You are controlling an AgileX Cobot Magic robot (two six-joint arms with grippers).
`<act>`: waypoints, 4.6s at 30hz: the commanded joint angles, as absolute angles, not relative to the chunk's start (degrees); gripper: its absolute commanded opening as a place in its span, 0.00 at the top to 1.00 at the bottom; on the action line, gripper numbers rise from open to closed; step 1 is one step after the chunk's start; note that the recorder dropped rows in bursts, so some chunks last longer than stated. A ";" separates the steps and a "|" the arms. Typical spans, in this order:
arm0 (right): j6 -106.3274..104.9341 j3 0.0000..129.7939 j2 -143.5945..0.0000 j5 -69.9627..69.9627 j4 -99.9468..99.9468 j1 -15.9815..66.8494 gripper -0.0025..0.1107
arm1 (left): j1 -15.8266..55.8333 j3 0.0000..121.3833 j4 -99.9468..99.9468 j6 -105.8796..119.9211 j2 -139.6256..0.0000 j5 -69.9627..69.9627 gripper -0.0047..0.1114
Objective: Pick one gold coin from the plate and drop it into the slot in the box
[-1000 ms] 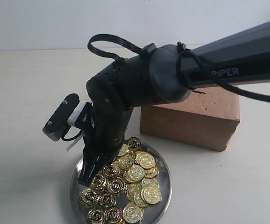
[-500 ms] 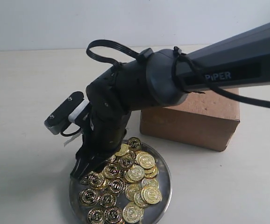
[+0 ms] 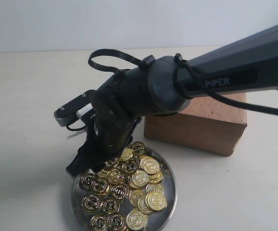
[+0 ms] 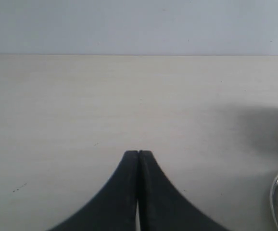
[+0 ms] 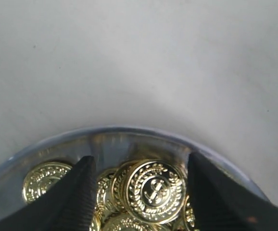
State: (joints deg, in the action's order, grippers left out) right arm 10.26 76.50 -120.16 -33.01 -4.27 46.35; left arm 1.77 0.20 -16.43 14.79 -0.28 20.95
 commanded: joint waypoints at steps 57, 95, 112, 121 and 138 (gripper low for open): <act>13.17 76.42 -119.88 -34.75 -2.09 46.01 0.65 | 1.68 0.00 -16.04 14.65 0.00 20.59 0.96; 13.05 76.42 -120.88 -40.53 -0.95 46.01 0.60 | 1.68 0.00 -16.04 14.64 0.00 20.82 0.96; 12.01 76.42 -116.69 -41.40 -0.94 46.01 0.77 | 1.68 0.00 -16.04 14.64 0.00 20.82 0.96; -5.18 76.42 -105.61 -52.43 12.77 46.01 0.77 | 1.68 0.00 -16.04 14.64 0.00 20.82 0.96; -13.94 76.42 -95.46 -64.10 13.59 46.01 0.77 | 1.68 0.00 -49.12 3.69 0.00 3.76 0.96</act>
